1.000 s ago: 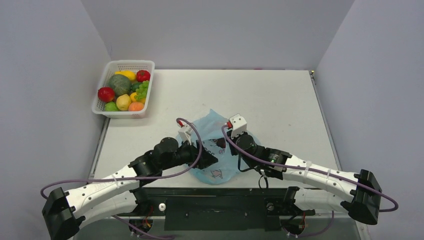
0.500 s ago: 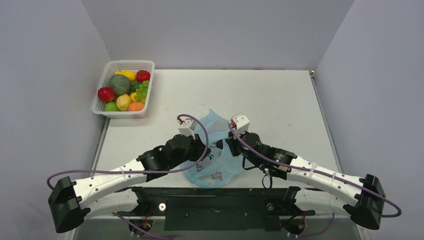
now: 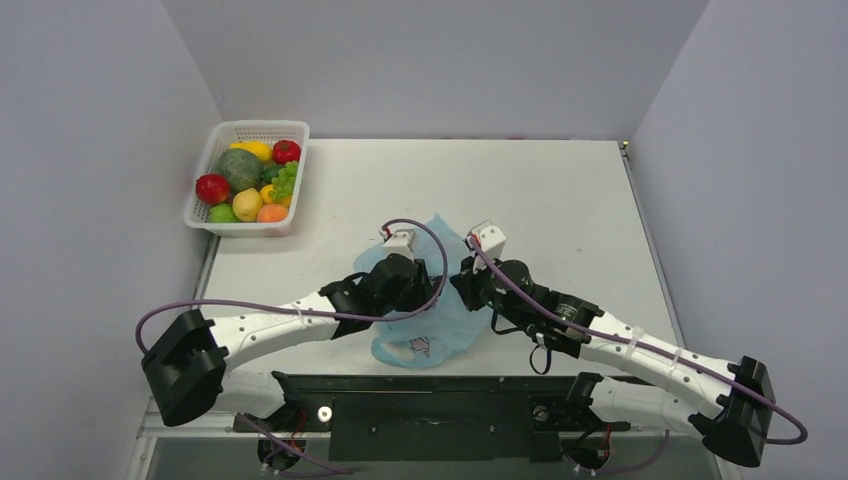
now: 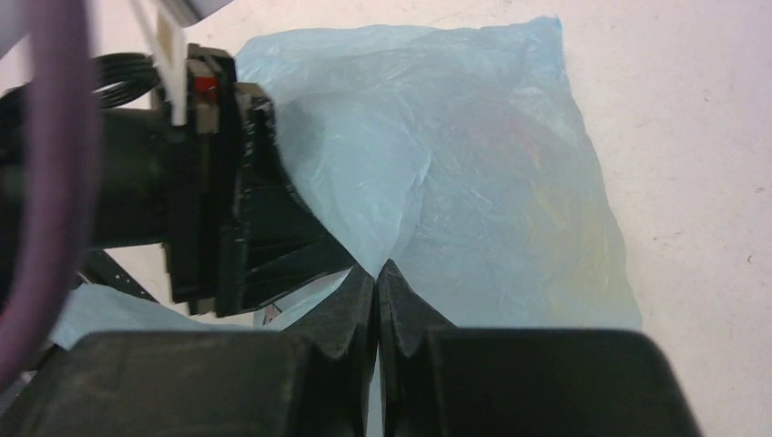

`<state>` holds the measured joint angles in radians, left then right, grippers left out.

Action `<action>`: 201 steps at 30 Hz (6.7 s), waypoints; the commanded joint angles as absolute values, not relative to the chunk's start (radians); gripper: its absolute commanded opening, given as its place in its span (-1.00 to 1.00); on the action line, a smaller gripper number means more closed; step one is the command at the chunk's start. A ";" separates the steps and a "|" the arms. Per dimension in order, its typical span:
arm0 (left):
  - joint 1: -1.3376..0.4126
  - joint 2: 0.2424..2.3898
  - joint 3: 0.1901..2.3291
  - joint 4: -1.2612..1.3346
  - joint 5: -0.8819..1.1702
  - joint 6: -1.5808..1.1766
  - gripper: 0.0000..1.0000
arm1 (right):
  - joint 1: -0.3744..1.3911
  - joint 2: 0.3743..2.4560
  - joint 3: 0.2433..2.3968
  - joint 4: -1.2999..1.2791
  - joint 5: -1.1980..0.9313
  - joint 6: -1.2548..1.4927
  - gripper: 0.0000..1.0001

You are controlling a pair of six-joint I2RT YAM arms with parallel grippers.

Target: Take the fake fruits out of the plastic bag

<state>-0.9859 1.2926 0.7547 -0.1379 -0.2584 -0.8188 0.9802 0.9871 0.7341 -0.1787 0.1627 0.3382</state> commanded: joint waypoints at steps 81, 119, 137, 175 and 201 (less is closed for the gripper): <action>-1.084 1.352 0.848 0.024 -0.240 -0.716 0.72 | 0.816 0.786 0.558 -0.510 0.401 0.710 0.32; -1.009 0.627 0.424 -0.122 -0.377 -1.040 -1.00 | 0.876 1.209 0.852 -0.398 0.606 0.545 0.35; -1.009 0.688 0.506 -0.150 -0.340 -0.997 -1.00 | 1.126 0.818 0.679 -0.439 0.340 1.067 0.76; -1.009 0.555 0.647 -0.471 -0.356 -0.961 -0.36 | 1.008 0.858 0.324 0.104 0.217 1.387 -1.00; -1.227 1.162 0.868 -0.187 -0.303 -0.842 -0.63 | 0.974 0.505 0.424 -0.118 -0.024 0.921 -1.00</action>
